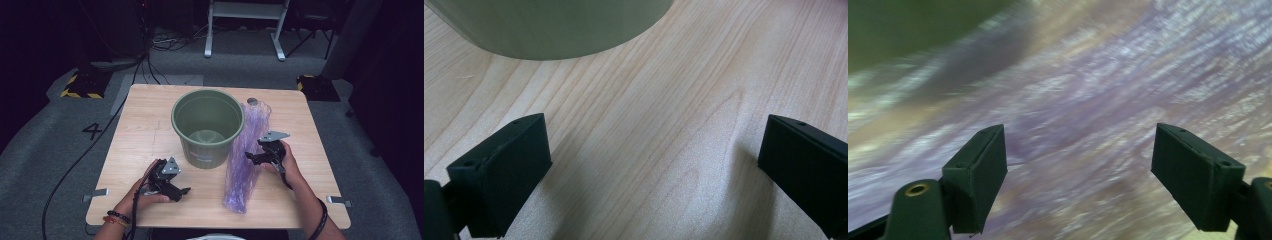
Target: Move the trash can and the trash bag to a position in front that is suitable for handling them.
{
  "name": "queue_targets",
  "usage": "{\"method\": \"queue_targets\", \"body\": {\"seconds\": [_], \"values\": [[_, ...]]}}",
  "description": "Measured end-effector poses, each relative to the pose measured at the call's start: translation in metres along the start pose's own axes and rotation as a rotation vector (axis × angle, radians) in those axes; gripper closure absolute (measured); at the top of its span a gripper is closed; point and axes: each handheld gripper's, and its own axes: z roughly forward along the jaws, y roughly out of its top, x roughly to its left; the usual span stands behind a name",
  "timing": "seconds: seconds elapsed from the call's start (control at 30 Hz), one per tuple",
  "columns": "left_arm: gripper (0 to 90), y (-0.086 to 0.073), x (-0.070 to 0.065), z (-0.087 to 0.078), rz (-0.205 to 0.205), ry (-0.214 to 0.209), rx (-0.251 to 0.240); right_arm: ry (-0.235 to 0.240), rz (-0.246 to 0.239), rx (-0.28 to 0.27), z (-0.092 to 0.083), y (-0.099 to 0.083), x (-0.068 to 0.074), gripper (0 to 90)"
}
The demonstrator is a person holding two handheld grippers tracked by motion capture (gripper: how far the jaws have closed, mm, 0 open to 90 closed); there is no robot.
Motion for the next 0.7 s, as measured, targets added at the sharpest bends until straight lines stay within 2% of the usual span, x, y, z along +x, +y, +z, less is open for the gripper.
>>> {"method": "queue_targets", "body": {"seconds": [0.13, 0.23, 0.3, 0.37, 0.47, 0.6, 0.7], "values": [[0.1, 0.0, 0.0, 0.0, -0.001, 0.002, 0.0, 0.041, -0.035, -0.023, -0.011, 0.002, 0.016, 19.4], [0.2, 0.0, -0.001, 0.0, -0.004, 0.004, 0.0, 0.074, -0.072, -0.006, -0.013, 0.001, 0.031, 18.4], [0.2, -0.001, -0.001, -0.001, -0.003, 0.004, -0.001, 0.074, -0.106, 0.007, -0.016, 0.0, 0.04, 18.6], [0.2, -0.001, -0.001, -0.001, -0.001, 0.005, 0.001, 0.051, -0.124, 0.008, -0.021, -0.002, 0.047, 18.1], [0.2, -0.001, -0.001, -0.001, -0.001, 0.004, 0.001, 0.044, -0.113, -0.005, -0.028, -0.007, 0.05, 18.0], [0.2, -0.001, -0.001, -0.001, -0.001, 0.004, 0.001, 0.0, -0.124, 0.012, -0.028, -0.012, 0.052, 17.8], [0.2, -0.001, -0.001, -0.001, -0.001, 0.004, 0.001, 0.016, -0.097, 0.023, -0.023, -0.014, 0.048, 17.9]]}}
